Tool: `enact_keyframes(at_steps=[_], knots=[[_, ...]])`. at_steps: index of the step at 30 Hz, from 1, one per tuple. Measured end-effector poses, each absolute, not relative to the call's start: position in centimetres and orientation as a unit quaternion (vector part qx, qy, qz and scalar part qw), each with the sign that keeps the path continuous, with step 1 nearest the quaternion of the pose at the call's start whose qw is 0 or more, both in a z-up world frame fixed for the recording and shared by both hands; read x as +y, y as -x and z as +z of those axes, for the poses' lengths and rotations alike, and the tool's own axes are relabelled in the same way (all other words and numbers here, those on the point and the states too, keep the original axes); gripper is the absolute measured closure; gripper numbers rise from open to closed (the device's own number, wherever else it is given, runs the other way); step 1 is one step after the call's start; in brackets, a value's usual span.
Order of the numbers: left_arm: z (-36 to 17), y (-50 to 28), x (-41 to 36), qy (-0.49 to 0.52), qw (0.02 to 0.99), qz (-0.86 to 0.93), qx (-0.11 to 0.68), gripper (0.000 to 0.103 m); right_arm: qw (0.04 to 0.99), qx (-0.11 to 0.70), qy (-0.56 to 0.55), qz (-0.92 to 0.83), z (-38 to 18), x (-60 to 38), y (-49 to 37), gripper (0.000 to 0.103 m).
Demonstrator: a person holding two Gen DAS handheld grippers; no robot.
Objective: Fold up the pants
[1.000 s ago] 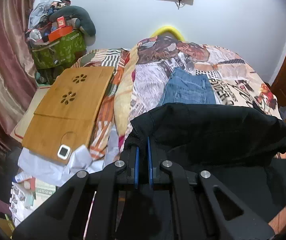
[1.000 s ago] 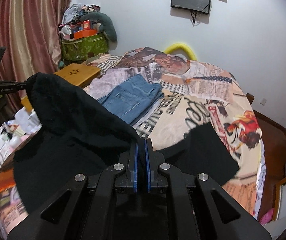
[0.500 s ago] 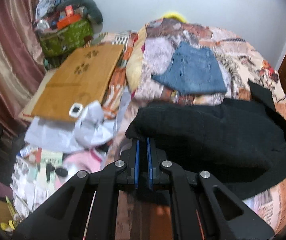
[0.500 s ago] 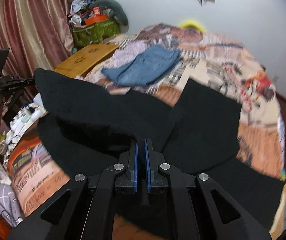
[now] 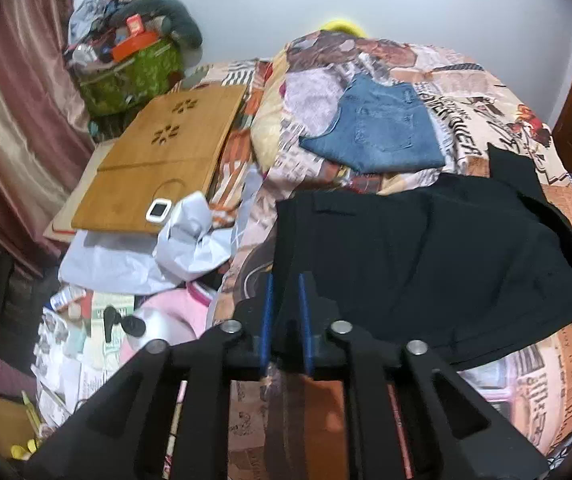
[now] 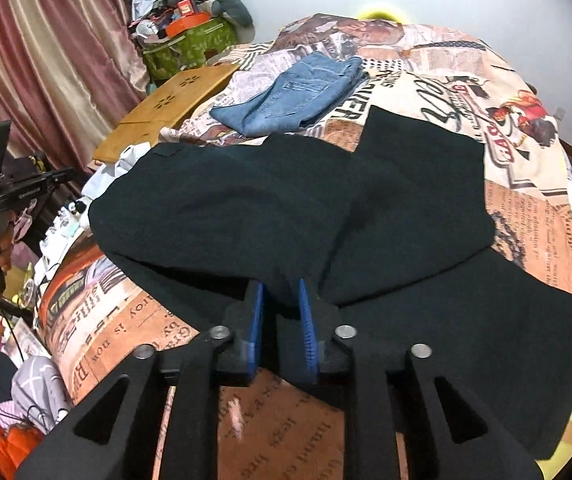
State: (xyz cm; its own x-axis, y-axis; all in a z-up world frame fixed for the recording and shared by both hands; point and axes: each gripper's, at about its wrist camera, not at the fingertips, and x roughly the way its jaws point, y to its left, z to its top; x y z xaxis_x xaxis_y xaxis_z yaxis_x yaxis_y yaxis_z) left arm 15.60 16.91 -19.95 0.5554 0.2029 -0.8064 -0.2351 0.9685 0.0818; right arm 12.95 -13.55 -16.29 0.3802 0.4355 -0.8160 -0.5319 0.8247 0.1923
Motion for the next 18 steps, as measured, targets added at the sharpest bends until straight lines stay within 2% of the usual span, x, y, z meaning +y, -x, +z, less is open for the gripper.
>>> enact_keyframes(at_steps=[2,4,6,8,11,14,18], knots=[[-19.4,-16.0,16.5,0.014,0.885,0.121,0.45,0.069,0.835,0.465,0.044,0.29,-15.3,-14.2,-13.1,0.073],[-18.8,-16.6,15.9,0.011,0.889,0.12,0.443,0.037,0.844,0.456,0.034,0.281,-14.3,-15.0,-13.4,0.068],[-18.3,-17.3,15.3,0.011,0.892,0.122,0.435,0.019,0.853,0.445,0.026,0.27,-13.4,-15.7,-14.1,0.063],[-17.9,-18.2,14.8,0.014,0.894,0.113,0.433,0.017,0.862,0.437,0.019,0.257,-12.6,-16.3,-14.9,0.056],[-17.6,-19.9,14.0,0.015,0.892,0.097,0.44,0.013,0.872,0.428,0.006,0.239,-11.7,-16.9,-16.5,0.051],[-17.2,-22.0,12.9,0.011,0.895,0.087,0.438,0.01,0.879,0.423,0.002,0.221,-11.4,-17.3,-18.4,0.039],[-17.0,-24.8,11.4,0.002,0.897,0.075,0.435,0.007,0.88,0.426,0.005,0.212,-11.9,-17.1,-21.6,0.038]])
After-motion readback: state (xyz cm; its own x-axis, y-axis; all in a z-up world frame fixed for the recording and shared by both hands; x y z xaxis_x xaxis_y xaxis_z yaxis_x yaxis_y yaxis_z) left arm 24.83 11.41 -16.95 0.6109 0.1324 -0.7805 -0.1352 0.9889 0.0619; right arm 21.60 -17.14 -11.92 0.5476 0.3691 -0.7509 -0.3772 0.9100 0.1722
